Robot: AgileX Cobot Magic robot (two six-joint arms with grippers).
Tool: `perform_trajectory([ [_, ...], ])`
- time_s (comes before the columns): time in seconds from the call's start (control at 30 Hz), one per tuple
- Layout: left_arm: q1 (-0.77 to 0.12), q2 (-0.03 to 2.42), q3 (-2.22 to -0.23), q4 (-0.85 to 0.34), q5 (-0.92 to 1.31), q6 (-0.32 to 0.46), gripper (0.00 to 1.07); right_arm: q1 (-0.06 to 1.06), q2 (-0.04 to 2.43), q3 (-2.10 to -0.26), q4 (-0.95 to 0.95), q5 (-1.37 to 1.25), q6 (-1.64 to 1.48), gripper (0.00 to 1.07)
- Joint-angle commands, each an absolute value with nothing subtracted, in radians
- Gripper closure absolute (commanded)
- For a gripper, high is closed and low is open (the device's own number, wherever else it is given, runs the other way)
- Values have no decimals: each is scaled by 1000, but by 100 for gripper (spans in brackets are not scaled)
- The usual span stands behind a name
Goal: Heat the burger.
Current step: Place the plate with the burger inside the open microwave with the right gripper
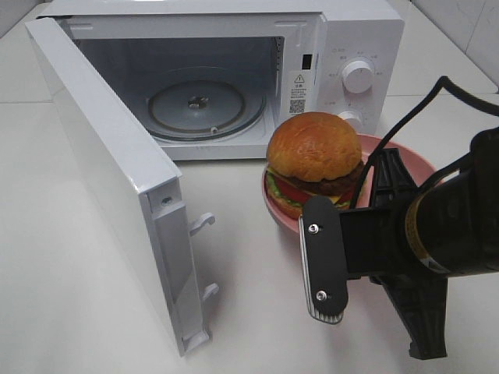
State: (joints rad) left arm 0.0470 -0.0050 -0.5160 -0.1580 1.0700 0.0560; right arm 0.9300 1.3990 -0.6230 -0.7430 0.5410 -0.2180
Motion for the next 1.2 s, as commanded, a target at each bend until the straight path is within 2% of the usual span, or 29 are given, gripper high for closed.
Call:
perform_trajectory([
  [0.03, 39, -20, -515, -163, 1070, 55, 6, 934, 1387, -626, -792, 466, -276, 107],
  [0.77, 39, -20, -515, -163, 1070, 55, 6, 930, 1388, -626, -773, 258, -510, 107],
  [0.9, 39, -20, -515, -163, 1070, 55, 6, 916, 1388, -626, -694, 229, -611, 107],
  [1.2, 39, -20, -515, -163, 1070, 55, 6, 779, 1394, -626, -443, 134, -944, 107],
])
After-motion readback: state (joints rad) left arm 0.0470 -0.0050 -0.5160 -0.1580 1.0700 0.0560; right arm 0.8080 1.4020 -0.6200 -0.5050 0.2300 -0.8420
